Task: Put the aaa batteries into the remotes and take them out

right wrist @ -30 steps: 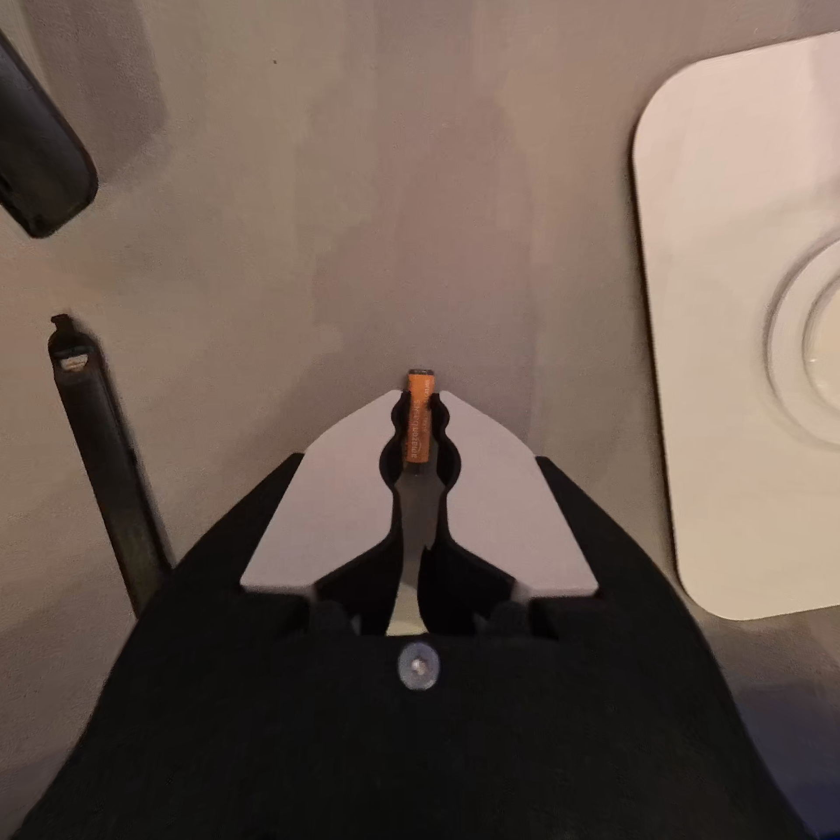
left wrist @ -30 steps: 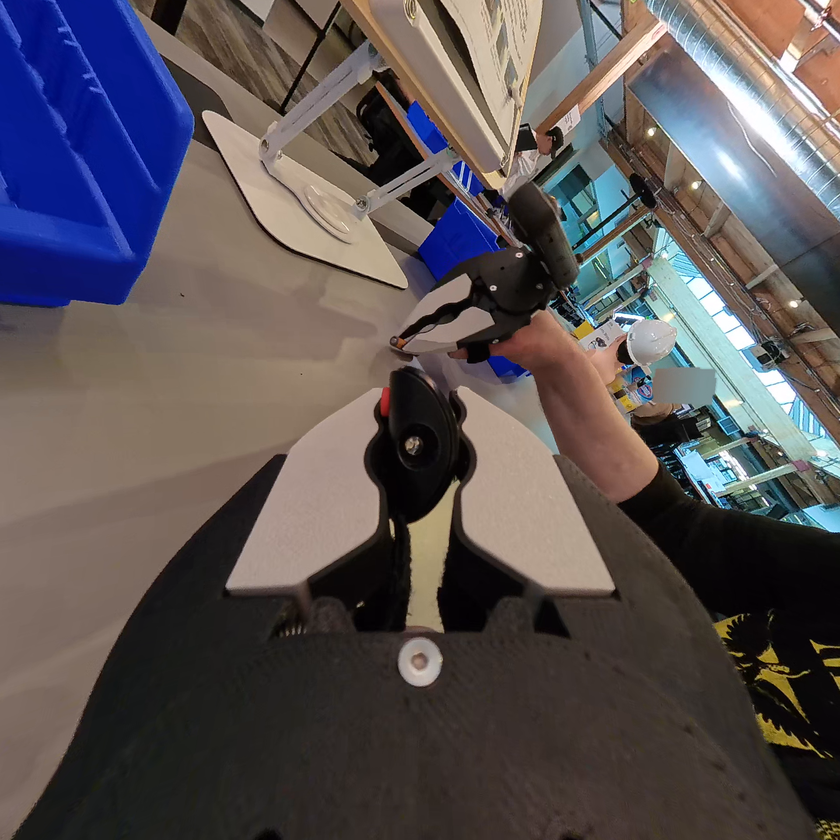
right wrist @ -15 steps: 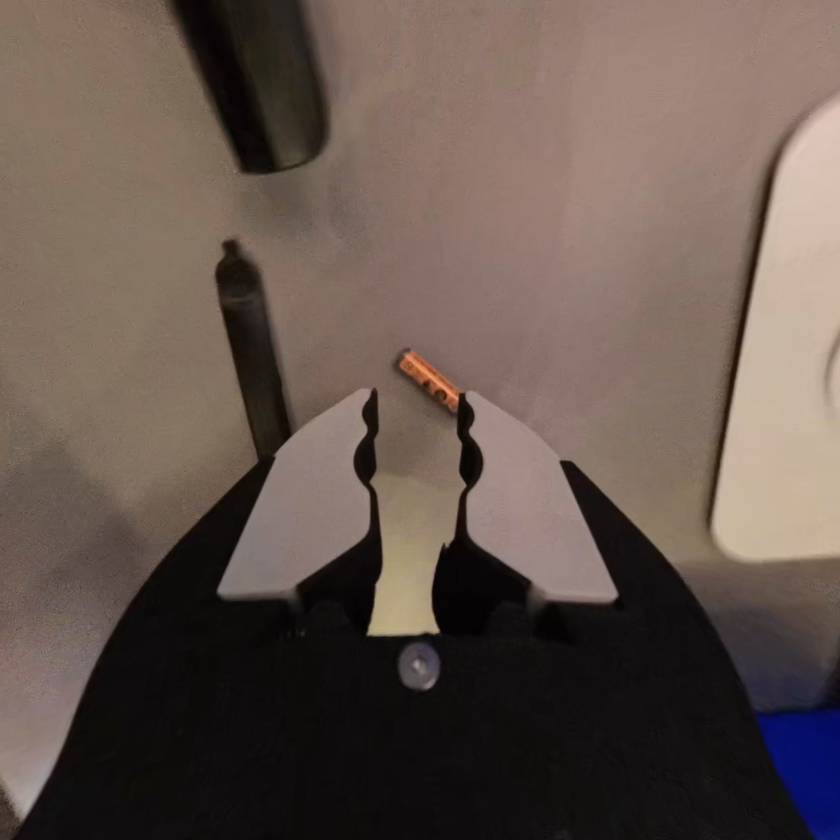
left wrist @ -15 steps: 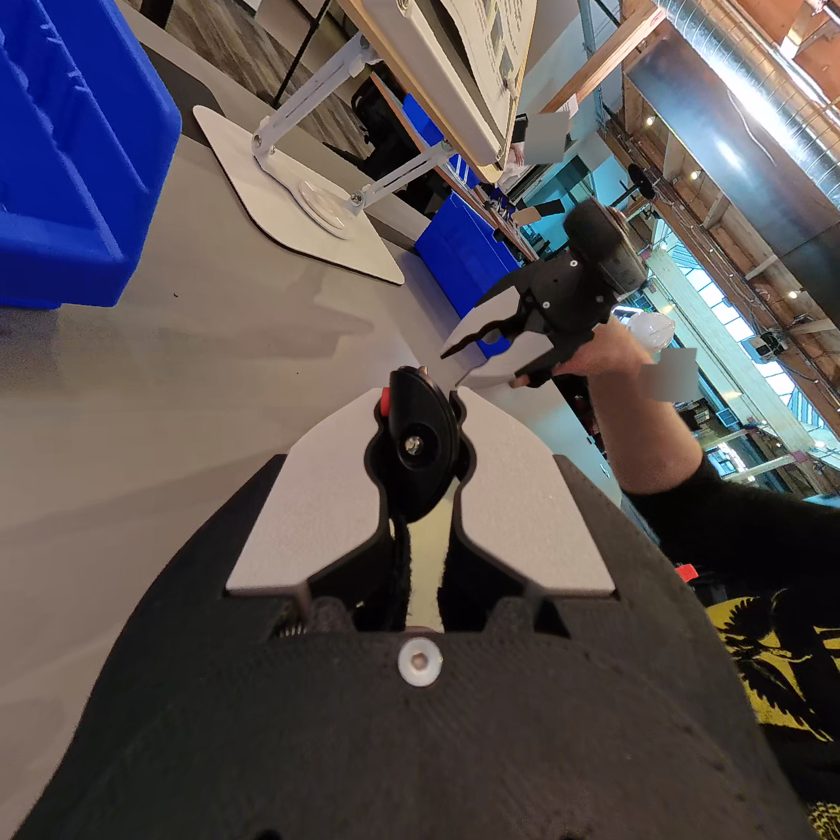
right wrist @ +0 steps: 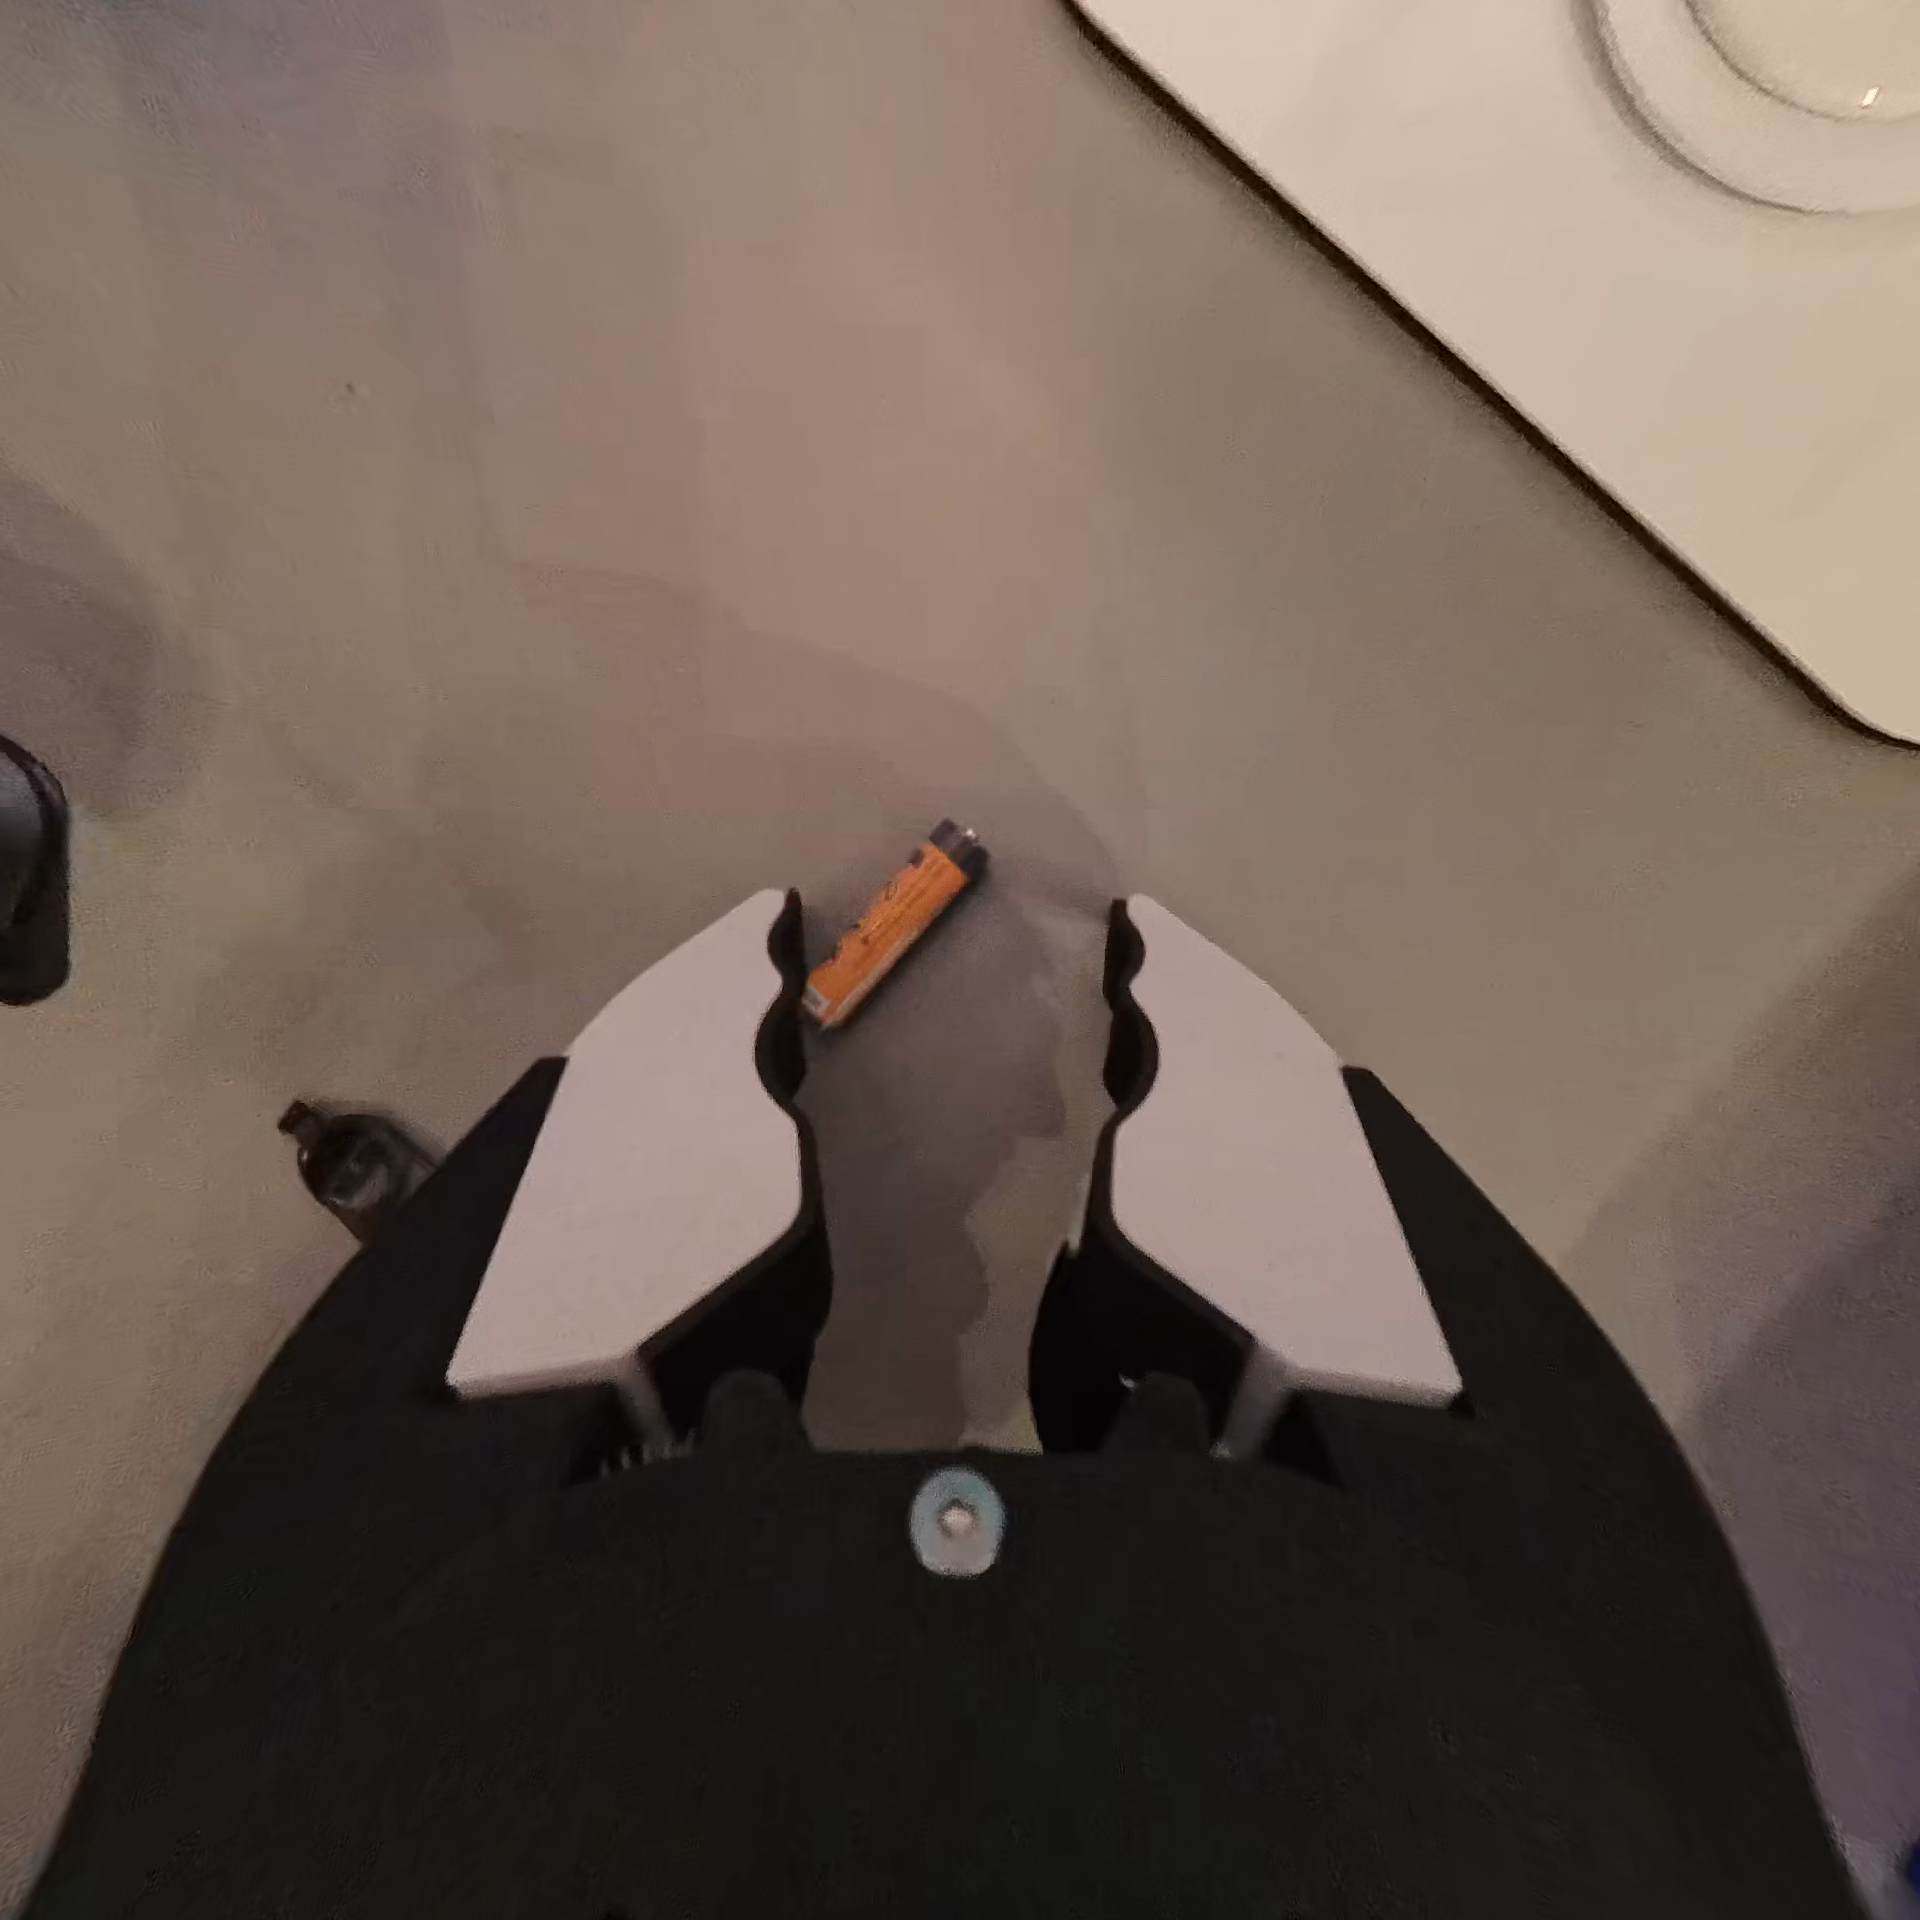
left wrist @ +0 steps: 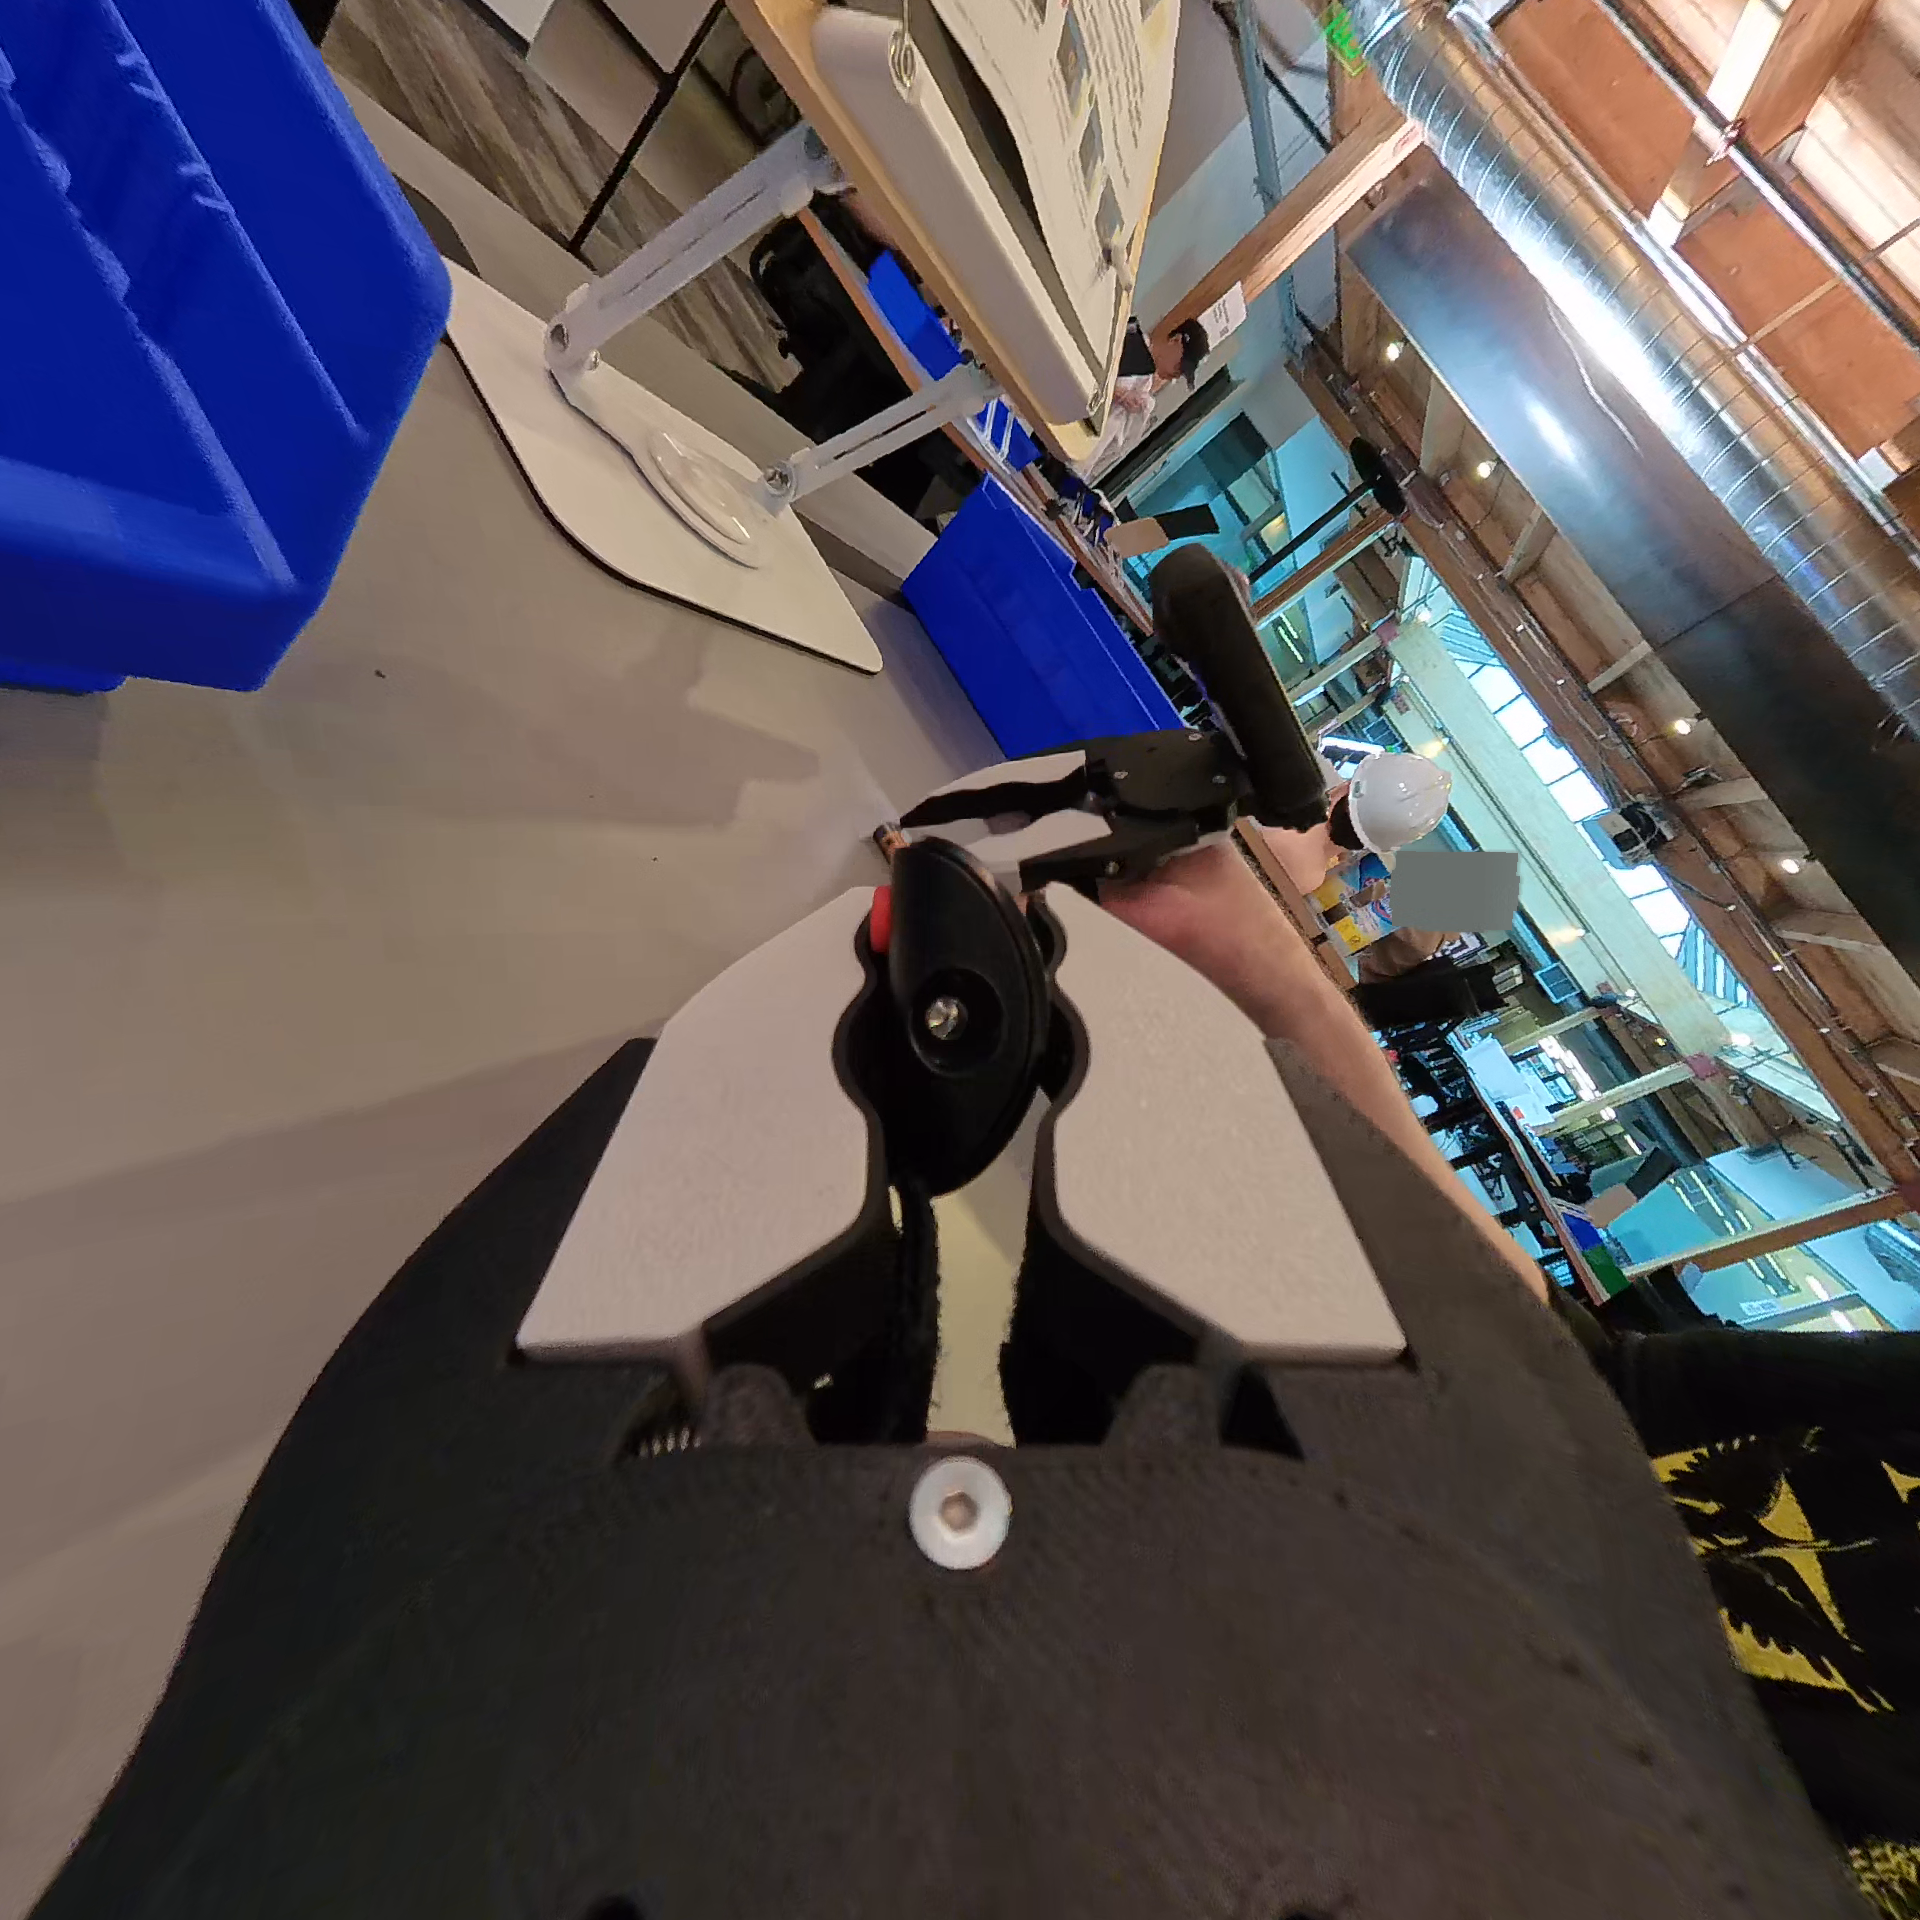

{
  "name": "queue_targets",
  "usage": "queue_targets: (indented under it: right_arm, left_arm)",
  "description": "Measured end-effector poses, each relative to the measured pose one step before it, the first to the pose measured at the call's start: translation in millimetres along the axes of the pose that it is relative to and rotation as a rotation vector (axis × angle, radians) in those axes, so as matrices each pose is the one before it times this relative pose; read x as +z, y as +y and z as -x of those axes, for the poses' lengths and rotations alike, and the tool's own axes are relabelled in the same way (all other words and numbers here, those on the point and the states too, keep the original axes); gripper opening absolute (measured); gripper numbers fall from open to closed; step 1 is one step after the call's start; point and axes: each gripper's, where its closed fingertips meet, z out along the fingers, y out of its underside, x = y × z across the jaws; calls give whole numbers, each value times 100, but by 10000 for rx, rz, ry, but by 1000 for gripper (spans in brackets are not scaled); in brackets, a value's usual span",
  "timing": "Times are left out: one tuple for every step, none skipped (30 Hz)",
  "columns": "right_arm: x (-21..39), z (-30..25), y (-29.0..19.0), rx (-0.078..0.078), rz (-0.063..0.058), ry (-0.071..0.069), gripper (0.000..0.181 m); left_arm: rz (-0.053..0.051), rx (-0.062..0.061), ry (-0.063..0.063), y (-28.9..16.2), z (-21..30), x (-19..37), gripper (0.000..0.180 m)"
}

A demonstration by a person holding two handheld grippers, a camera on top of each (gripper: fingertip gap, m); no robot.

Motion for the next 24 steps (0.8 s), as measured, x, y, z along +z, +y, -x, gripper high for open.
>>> queue_targets:
  right_arm:
    - [-42, 121, 352, -477, 219, 160, 52]
    - [-261, -9, 34, -379, -51, 141, 45]
    - [-449, -380, -44, -200, -190, 245, 46]
    - [-456, 219, 93, -174, -109, -126, 47]
    - [-210, 376, 255, -315, 74, -207, 46]
    - [36, -143, 74, -289, -20, 136, 46]
    - [87, -323, -249, 21, -132, 123, 45]
    - [246, 103, -214, 78, -4, -226, 40]
    - [448, -142, 74, 173, 191, -150, 37]
    - [483, -155, -79, 196, 28, -232, 33]
    - [183, -89, -195, 187, -185, -196, 20]
    - [13, -197, -46, -35, -64, -22, 15]
    - [-5, 179, 5, -126, -4, -255, 10]
    - [13, 519, -86, -218, -136, -433, 10]
    - [17, 599, -206, 45, -208, -559, 10]
    - [-161, 213, -725, -121, -676, -287, 10]
    - [-715, 1281, -1581, -443, -1181, -630, 10]
    - [-706, 1692, -1889, -340, -1286, -783, 10]
    - [-406, 1496, -1609, -288, -947, -590, 10]
    - [-55, 1882, -1298, -467, -676, -762, 10]
    - [235, 1818, -1192, -592, -660, -695, 10]
    - [385, 1340, -876, -632, -527, -462, 10]
    - [565, 1158, -243, -570, -173, -443, 10]
    - [679, 950, 117, -507, 27, -371, 10]
  left_arm:
    - [-39, -15, 62, -128, -51, -97, 25]
    - [-10, -10, 53, -74, -55, -62, 25]
    - [-14, 5, 54, -73, -94, -40, 25]
    - [-32, 4, 53, -84, -91, -38, 25]
    - [-39, -20, 46, -75, -61, -39, 25]
    - [-25, -26, 40, -50, -28, 19, 25]
    - [-9, -6, 19, -27, 8, 68, 25]
    - [-6, -3, -10, 0, 52, 84, 25]
    - [-5, -20, -7, 33, 35, 98, 25]
    - [18, -24, 10, 64, -18, 76, 25]
    - [42, 4, -26, 99, -20, 44, 25]
    - [39, 39, -93, 73, 45, 19, 25]
    - [36, 45, -106, 59, 78, 3, 25]
    - [38, 19, -73, 31, 67, 18, 25]
    - [38, -3, -50, 32, 44, 43, 25]
    - [54, 9, -76, 63, 98, 75, 25]
    - [89, 30, -116, 137, 145, 102, 25]
    - [88, 15, -106, 145, 118, 143, 25]
    - [77, -20, -74, 138, 64, 175, 25]
    - [117, 8, -86, 176, 58, 209, 25]
    - [132, 60, -116, 168, 80, 216, 25]
    - [101, 5, -78, 113, 75, 192, 25]
    - [69, -84, -17, 47, 97, 173, 25]
    - [58, -98, -44, -7, 201, 156, 25]
